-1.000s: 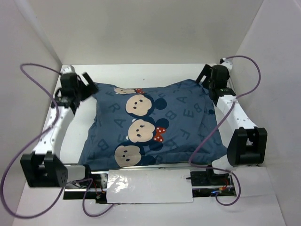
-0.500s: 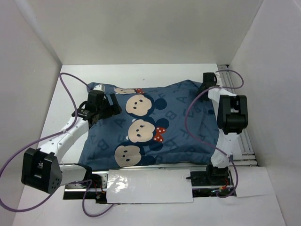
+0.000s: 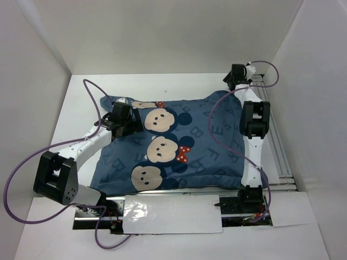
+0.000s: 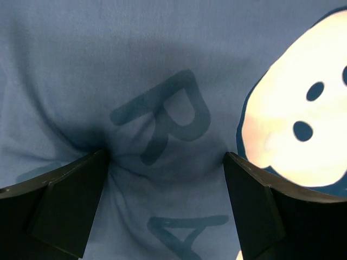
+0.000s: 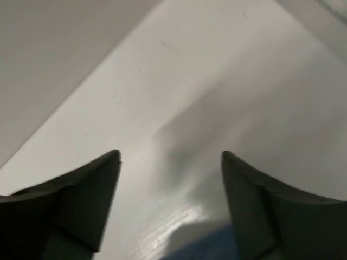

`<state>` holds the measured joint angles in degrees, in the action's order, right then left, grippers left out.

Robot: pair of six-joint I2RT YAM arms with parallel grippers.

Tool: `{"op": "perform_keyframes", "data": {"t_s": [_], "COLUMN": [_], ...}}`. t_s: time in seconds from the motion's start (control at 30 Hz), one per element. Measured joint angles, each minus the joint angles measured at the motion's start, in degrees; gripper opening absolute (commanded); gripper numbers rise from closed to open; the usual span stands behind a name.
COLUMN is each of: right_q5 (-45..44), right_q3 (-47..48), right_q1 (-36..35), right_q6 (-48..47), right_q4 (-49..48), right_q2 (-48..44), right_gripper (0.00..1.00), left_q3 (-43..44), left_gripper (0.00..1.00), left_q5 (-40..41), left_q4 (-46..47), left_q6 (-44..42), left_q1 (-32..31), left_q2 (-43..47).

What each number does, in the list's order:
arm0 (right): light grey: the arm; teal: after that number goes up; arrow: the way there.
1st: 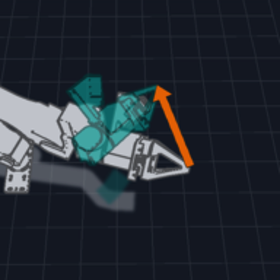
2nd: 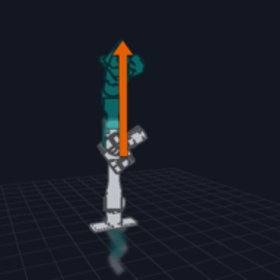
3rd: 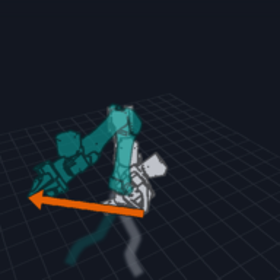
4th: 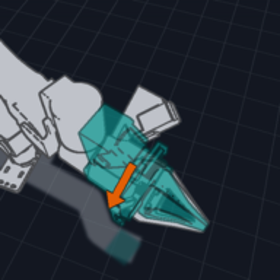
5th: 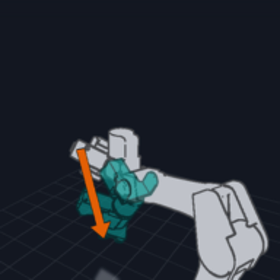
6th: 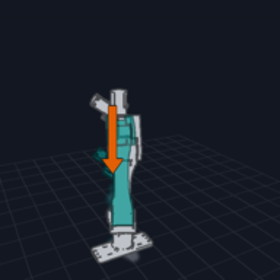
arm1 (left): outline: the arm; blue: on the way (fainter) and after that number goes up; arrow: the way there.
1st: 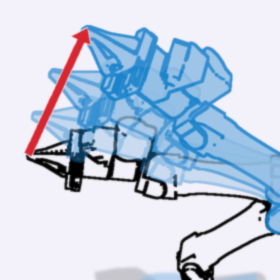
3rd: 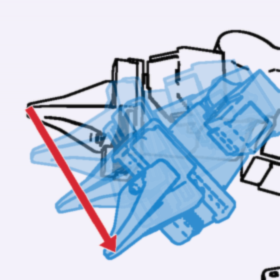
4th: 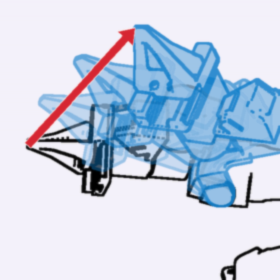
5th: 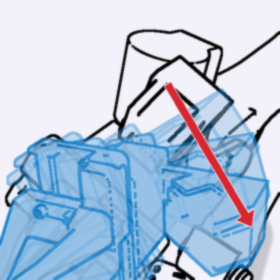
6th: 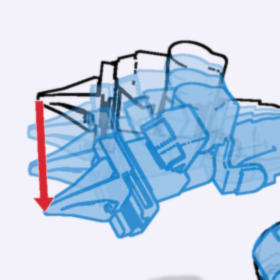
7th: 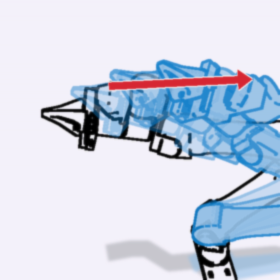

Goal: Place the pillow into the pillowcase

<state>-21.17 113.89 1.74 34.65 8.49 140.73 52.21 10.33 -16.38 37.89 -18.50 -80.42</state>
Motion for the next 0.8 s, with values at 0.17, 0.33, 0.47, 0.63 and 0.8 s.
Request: {"op": "perform_keyframes", "data": {"t_s": [0.17,0.33,0.47,0.63,0.8], "right_q5": [4.1,7.5,11.3,14.6,16.4], "right_q3": [6.7,-10.1,-22.0,-34.3,-51.9], "right_q1": [1.0,1.8,2.4,2.4,2.4], "right_q6": [-3.7,-6.3,-8.1,-9.9,-11.2], "right_q4": [-0.1,-1.4,1.9,3.4,3.1], "right_q2": [0.7,-13.0,-27.6,-48.0,-68.0], "right_gripper": [1.0,1.0,1.0,1.0,1.0], "left_q3": [5.3,12.0,16.6,17.6,10.4], "left_gripper": [1.0,1.0,1.0,1.0,1.0], "left_q5": [1.9,4.5,9.6,16.2,18.0], "left_q4": [-4.5,-9.4,-17.2,-25.4,-27.0], "left_q6": [0.0,0.2,2.0,5.8,7.6], "left_q1": [0.0,0.1,0.1,0.3,0.7], "left_q2": [-0.2,0.6,3.8,13.3,26.5]}}
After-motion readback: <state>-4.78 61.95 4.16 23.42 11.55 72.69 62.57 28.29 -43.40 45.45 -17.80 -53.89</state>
